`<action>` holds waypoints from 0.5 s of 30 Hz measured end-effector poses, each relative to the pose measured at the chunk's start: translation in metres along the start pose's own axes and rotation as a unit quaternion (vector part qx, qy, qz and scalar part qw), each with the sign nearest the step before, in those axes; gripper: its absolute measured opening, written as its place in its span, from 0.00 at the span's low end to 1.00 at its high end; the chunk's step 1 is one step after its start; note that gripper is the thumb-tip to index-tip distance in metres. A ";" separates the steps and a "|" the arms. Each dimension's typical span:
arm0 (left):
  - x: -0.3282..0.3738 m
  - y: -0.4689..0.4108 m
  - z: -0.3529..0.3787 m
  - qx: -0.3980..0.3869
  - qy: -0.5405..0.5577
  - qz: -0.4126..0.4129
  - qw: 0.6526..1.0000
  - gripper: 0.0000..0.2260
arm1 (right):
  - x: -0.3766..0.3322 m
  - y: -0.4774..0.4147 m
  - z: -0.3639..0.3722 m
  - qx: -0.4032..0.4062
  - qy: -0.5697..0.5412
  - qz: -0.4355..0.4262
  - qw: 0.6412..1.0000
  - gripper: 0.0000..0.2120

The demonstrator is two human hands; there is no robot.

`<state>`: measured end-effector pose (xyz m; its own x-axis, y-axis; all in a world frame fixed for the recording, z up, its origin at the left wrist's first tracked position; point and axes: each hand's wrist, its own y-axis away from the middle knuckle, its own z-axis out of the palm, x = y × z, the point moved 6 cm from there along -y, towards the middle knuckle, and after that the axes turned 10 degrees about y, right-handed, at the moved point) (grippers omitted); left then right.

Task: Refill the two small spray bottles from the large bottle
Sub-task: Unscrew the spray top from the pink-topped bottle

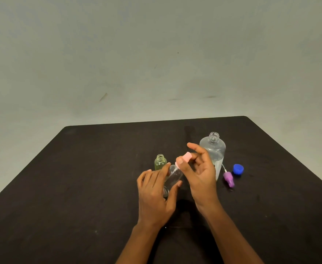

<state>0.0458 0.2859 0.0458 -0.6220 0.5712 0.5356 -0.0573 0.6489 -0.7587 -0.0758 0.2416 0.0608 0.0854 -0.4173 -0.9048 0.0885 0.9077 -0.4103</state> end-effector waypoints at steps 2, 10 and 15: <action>-0.001 0.000 -0.001 -0.001 -0.002 -0.007 1.000 0.19 | 0.001 0.000 -0.001 -0.007 -0.006 0.001 1.000 0.23; -0.001 0.000 0.000 0.004 -0.006 -0.003 1.000 0.19 | 0.004 0.000 0.004 -0.075 -0.072 0.016 0.994 0.22; 0.000 0.000 0.000 0.005 -0.002 -0.002 1.000 0.19 | 0.001 0.000 0.000 -0.026 -0.035 0.001 0.999 0.22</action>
<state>0.0462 0.2860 0.0459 -0.6254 0.5660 0.5372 -0.0681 0.6462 -0.7602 -0.0754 0.2408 0.0603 0.1548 -0.4160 -0.8961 0.0368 0.9088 -0.4156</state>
